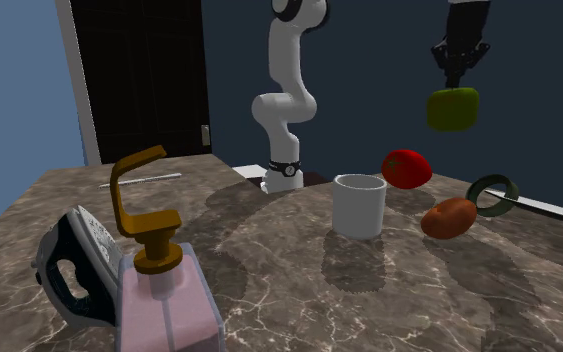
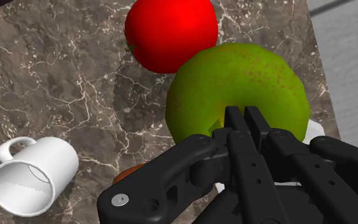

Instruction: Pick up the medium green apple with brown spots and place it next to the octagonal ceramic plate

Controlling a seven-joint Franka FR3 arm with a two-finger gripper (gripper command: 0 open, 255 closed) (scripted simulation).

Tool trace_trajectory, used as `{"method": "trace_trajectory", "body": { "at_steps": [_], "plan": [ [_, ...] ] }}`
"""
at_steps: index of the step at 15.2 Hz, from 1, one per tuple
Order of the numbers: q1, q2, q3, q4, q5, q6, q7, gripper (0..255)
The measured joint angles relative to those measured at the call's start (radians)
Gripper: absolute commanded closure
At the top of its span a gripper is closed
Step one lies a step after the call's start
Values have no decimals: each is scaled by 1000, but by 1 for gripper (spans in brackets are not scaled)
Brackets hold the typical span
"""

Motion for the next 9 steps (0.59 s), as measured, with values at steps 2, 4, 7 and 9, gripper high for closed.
{"method": "trace_trajectory", "body": {
  "at_steps": [2, 4, 7, 9],
  "plan": [
    [21, 61, 24, 73, -15, -8, 48, 255],
    [43, 118, 43, 134, -31, -9, 91, 255],
    [88, 235, 69, 270, -70, -26, 162, 255],
    [127, 312, 85, 375, -98, -52, 214, 255]
  ]
}}
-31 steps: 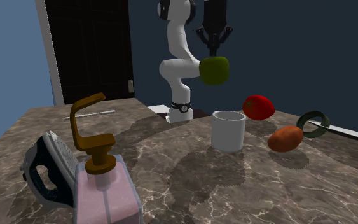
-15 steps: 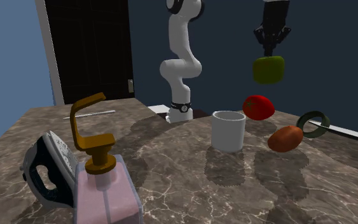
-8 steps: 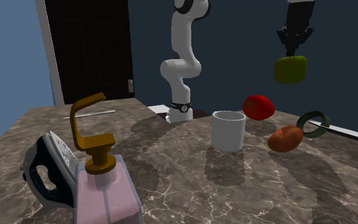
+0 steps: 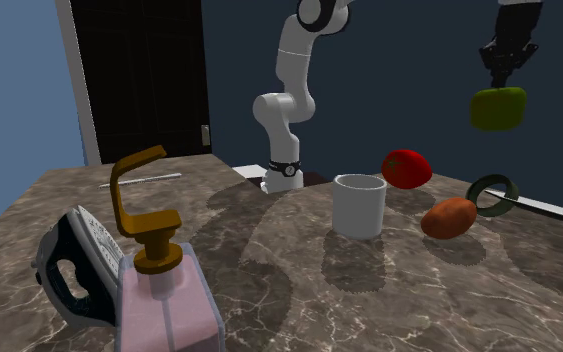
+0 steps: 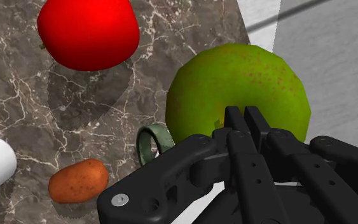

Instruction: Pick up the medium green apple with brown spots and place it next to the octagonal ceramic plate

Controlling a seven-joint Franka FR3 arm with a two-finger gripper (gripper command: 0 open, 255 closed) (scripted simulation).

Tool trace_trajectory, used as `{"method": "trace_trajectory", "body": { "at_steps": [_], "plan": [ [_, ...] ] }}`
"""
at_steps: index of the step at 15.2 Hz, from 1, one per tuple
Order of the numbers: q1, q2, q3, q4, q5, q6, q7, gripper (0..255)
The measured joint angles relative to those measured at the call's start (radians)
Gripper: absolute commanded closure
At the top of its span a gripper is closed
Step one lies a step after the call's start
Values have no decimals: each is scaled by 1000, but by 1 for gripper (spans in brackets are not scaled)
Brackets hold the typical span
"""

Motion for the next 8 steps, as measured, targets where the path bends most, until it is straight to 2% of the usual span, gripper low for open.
{"method": "trace_trajectory", "body": {
  "at_steps": [3, 5, 8],
  "plan": [
    [62, 122, 12, 172, -44, -50, 61, 255],
    [78, 152, 13, 198, -55, -46, 75, 255],
    [75, 152, 11, 158, -54, -6, 71, 255]
  ]
}}
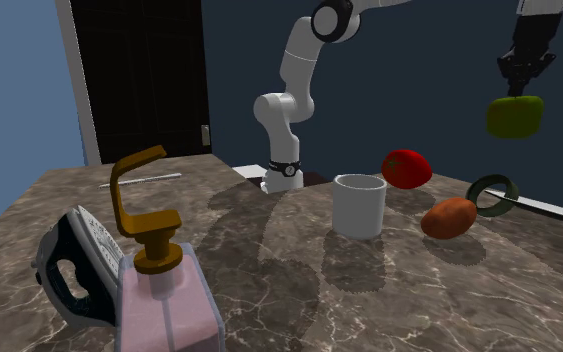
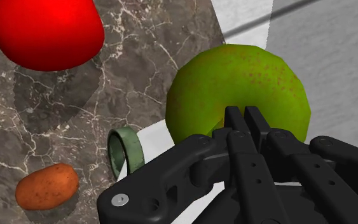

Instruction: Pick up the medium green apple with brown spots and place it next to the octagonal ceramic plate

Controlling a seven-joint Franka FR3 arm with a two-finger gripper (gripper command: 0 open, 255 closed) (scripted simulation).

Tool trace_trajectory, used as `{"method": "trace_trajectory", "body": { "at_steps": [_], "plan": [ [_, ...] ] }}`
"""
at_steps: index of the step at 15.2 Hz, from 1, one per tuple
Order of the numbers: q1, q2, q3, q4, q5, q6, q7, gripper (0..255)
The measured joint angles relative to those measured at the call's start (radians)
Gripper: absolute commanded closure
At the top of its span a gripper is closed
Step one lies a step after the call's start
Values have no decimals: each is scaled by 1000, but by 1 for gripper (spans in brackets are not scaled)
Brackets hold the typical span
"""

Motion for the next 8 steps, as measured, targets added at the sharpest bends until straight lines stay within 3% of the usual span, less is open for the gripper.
{"method": "trace_trajectory", "body": {
  "at_steps": [8],
  "plan": [
    [-13, -18, -2, -138, 7, 119, -12, 255]
  ]
}}
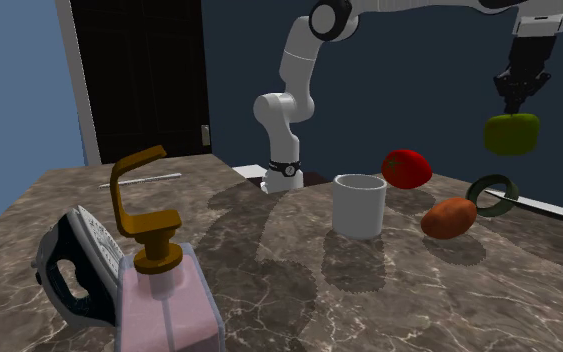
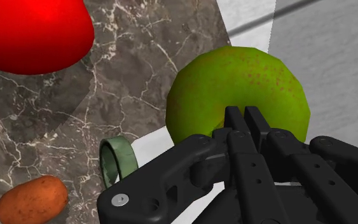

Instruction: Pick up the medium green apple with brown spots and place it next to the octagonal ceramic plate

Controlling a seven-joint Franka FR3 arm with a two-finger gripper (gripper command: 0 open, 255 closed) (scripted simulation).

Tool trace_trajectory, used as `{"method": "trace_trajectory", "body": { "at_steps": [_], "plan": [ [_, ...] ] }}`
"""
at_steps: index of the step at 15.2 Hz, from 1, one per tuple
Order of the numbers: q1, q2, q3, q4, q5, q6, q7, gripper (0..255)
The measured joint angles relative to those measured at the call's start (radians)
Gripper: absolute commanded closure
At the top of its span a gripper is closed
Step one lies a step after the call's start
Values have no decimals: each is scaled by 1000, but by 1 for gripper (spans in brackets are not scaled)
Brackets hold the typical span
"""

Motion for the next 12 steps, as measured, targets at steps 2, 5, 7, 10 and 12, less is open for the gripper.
{"method": "trace_trajectory", "body": {
  "at_steps": [2, 5, 7, 10, 12],
  "plan": [
    [-4, -5, -1, -33, 2, 28, -4, 255],
    [-5, -3, -2, -73, 1, 70, -7, 255],
    [-8, -6, -2, -105, 3, 99, -11, 255],
    [-10, -3, -4, -138, 2, 133, -14, 255],
    [-8, 2, -4, -158, 0, 159, -13, 255]
  ]
}}
